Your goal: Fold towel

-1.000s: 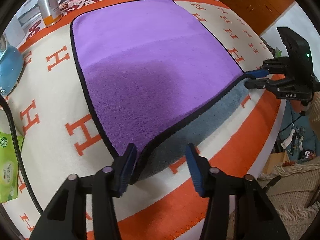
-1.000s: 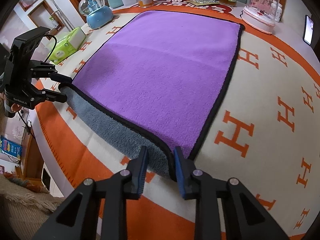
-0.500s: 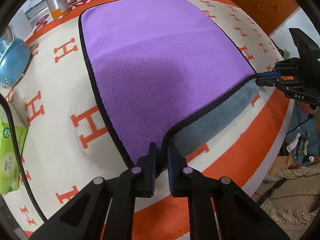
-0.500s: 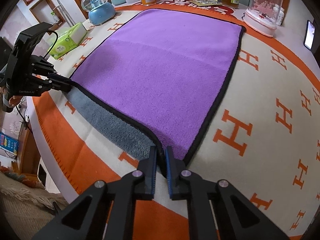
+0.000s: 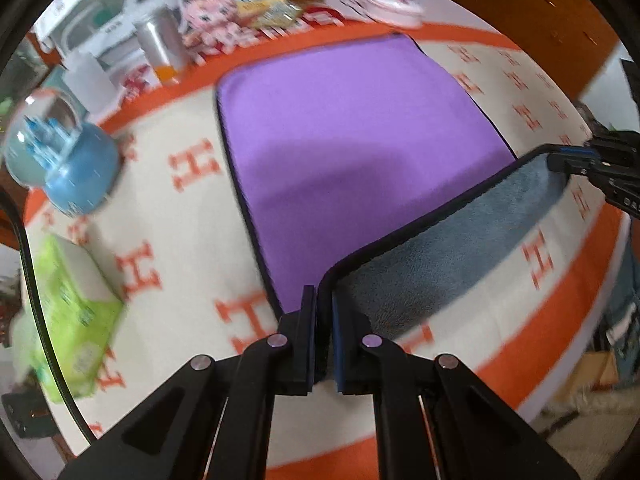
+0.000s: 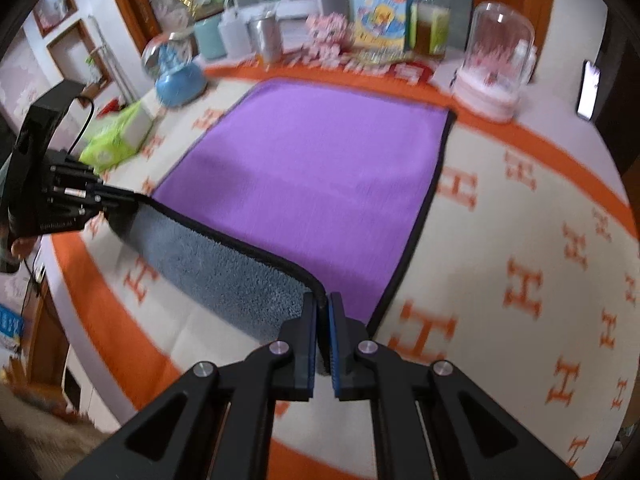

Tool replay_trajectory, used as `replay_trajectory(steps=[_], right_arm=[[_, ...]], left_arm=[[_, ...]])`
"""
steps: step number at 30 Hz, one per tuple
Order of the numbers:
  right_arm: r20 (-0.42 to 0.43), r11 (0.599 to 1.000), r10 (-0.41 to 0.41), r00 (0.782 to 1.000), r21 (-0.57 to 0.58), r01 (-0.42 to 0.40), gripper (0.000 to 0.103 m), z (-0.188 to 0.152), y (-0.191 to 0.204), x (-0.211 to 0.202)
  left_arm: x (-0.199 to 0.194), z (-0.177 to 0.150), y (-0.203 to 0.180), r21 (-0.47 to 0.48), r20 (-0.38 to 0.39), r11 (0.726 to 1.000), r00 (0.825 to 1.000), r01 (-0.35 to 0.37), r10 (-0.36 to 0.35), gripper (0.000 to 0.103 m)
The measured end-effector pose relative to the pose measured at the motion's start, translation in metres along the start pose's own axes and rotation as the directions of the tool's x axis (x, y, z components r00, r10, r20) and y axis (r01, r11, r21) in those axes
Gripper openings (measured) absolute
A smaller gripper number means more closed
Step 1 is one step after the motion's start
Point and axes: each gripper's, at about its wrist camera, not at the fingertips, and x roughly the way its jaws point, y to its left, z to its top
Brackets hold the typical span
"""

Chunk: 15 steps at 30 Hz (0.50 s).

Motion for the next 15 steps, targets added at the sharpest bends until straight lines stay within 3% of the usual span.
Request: replay_trajectory(steps=[8, 15], right_arm=[[0.066, 0.991, -0.135, 0.989, 0.028, 0.133, 0.005, 0.076, -0.021, 0.019], [0.050, 0.976, -0.179, 0.983, 0.133, 0.171, 0.005, 0.127, -0.056, 0.054]], left_arm=[[0.003, 0.080, 0.037, -0.099, 0.085, 0.987, 0.987, -0.128, 0.137, 0.005], [0.028, 0.141, 0.062, -0.160, 0.098, 0.967, 0.972, -0.197, 0.214, 0.005]])
